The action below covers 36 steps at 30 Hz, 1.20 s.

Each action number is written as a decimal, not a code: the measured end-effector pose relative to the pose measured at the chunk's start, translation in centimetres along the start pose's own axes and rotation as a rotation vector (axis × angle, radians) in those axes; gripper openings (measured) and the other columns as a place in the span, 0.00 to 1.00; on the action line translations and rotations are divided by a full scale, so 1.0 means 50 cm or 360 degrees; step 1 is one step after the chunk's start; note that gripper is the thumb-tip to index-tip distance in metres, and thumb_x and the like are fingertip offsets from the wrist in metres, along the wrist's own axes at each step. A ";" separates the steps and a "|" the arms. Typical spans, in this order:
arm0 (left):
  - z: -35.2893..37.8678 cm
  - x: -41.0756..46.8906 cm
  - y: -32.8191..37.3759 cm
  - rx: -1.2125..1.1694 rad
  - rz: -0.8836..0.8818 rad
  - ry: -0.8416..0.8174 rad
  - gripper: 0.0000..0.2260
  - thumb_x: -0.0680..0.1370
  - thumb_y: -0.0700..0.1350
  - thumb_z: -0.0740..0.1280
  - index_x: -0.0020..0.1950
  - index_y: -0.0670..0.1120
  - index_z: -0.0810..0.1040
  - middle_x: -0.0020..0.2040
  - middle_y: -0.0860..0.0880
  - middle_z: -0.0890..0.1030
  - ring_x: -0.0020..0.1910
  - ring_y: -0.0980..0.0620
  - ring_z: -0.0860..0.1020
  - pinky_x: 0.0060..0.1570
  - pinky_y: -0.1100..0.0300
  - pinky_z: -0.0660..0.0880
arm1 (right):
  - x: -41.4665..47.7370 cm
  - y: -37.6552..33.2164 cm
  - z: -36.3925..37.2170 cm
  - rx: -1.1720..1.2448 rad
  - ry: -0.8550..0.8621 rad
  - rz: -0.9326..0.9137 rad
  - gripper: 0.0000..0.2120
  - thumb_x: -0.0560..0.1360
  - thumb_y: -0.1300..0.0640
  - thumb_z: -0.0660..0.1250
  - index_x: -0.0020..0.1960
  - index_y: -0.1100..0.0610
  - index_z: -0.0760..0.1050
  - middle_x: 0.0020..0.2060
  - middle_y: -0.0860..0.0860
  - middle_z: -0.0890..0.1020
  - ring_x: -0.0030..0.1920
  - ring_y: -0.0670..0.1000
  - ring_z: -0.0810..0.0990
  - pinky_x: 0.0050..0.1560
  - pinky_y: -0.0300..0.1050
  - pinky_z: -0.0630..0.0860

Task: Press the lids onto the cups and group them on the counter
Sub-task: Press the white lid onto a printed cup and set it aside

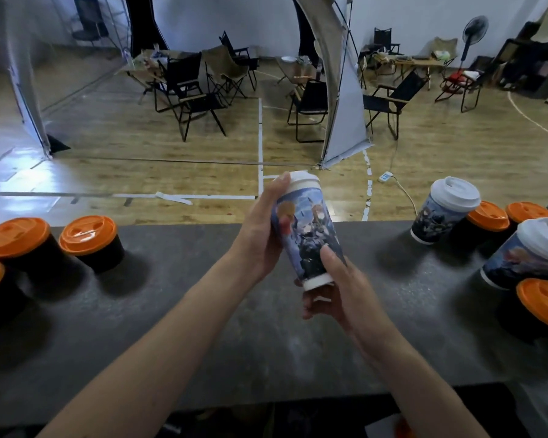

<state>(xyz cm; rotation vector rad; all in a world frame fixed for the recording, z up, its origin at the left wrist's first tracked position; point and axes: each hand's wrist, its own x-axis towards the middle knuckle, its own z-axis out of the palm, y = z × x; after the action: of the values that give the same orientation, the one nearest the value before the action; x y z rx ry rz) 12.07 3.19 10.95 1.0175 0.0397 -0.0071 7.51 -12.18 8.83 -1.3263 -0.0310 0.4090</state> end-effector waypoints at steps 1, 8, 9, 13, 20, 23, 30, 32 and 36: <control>-0.001 0.000 -0.003 0.0048 0.0042 0.0008 0.36 0.71 0.60 0.71 0.69 0.35 0.73 0.55 0.38 0.80 0.53 0.39 0.80 0.57 0.46 0.78 | 0.002 0.007 -0.004 -0.0042 0.0033 -0.0048 0.30 0.72 0.41 0.70 0.61 0.66 0.75 0.41 0.61 0.82 0.34 0.57 0.80 0.32 0.51 0.80; 0.000 -0.002 -0.012 0.0098 0.0193 0.0262 0.33 0.70 0.57 0.73 0.67 0.36 0.75 0.53 0.37 0.81 0.52 0.37 0.81 0.58 0.37 0.78 | -0.012 0.019 0.009 -0.0382 0.0197 -0.0282 0.26 0.72 0.35 0.74 0.61 0.50 0.71 0.48 0.52 0.86 0.44 0.54 0.87 0.38 0.45 0.82; 0.001 -0.003 -0.008 0.0110 0.0175 0.0270 0.34 0.70 0.58 0.74 0.67 0.36 0.75 0.54 0.38 0.81 0.52 0.37 0.81 0.60 0.36 0.77 | -0.012 0.016 0.011 -0.0401 0.0209 -0.0266 0.27 0.70 0.36 0.75 0.60 0.51 0.71 0.49 0.54 0.86 0.43 0.54 0.87 0.38 0.45 0.82; -0.002 -0.013 0.009 0.0021 -0.0067 0.0012 0.31 0.76 0.62 0.68 0.67 0.38 0.77 0.57 0.40 0.81 0.56 0.42 0.81 0.64 0.46 0.77 | -0.016 -0.015 0.014 0.0217 -0.0096 0.0149 0.31 0.73 0.35 0.66 0.60 0.62 0.78 0.43 0.65 0.84 0.35 0.56 0.83 0.36 0.45 0.80; -0.008 -0.009 0.008 0.0062 -0.0062 0.0090 0.34 0.73 0.61 0.71 0.68 0.36 0.76 0.55 0.39 0.82 0.53 0.41 0.81 0.60 0.45 0.78 | -0.010 -0.006 0.018 0.0088 -0.0012 0.0082 0.34 0.72 0.37 0.70 0.63 0.64 0.77 0.42 0.64 0.84 0.35 0.58 0.81 0.37 0.50 0.81; -0.011 -0.010 0.014 -0.0020 -0.0159 0.0019 0.36 0.73 0.64 0.69 0.70 0.37 0.75 0.59 0.38 0.80 0.57 0.40 0.80 0.67 0.43 0.73 | -0.017 -0.014 0.018 0.0369 -0.0184 0.0293 0.30 0.75 0.35 0.60 0.57 0.60 0.81 0.39 0.64 0.82 0.33 0.56 0.79 0.35 0.47 0.80; -0.012 -0.008 0.008 0.0042 -0.0103 0.0088 0.36 0.72 0.62 0.71 0.69 0.36 0.76 0.57 0.38 0.81 0.54 0.41 0.81 0.62 0.46 0.76 | -0.017 0.002 0.020 0.0090 -0.0022 0.0135 0.32 0.74 0.37 0.70 0.63 0.64 0.76 0.41 0.64 0.84 0.36 0.59 0.83 0.38 0.52 0.82; -0.012 -0.013 0.009 -0.0057 -0.0195 0.0027 0.35 0.75 0.63 0.68 0.70 0.37 0.76 0.59 0.39 0.81 0.56 0.42 0.81 0.66 0.46 0.74 | -0.020 -0.005 0.022 0.0310 -0.0158 0.0266 0.31 0.74 0.36 0.64 0.58 0.65 0.78 0.37 0.63 0.81 0.34 0.57 0.80 0.37 0.50 0.81; -0.019 -0.013 0.012 -0.0193 -0.0253 -0.0037 0.39 0.73 0.65 0.67 0.73 0.36 0.73 0.64 0.36 0.78 0.60 0.40 0.78 0.69 0.44 0.71 | -0.021 -0.002 0.025 0.0338 -0.0232 0.0289 0.30 0.75 0.36 0.60 0.55 0.64 0.78 0.35 0.62 0.79 0.33 0.57 0.79 0.36 0.49 0.80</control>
<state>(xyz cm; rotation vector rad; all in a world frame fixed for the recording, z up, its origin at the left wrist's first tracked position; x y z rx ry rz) 11.42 4.30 10.98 0.8910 0.0987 -0.1595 6.22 -11.34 9.46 -1.0913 0.0115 0.6451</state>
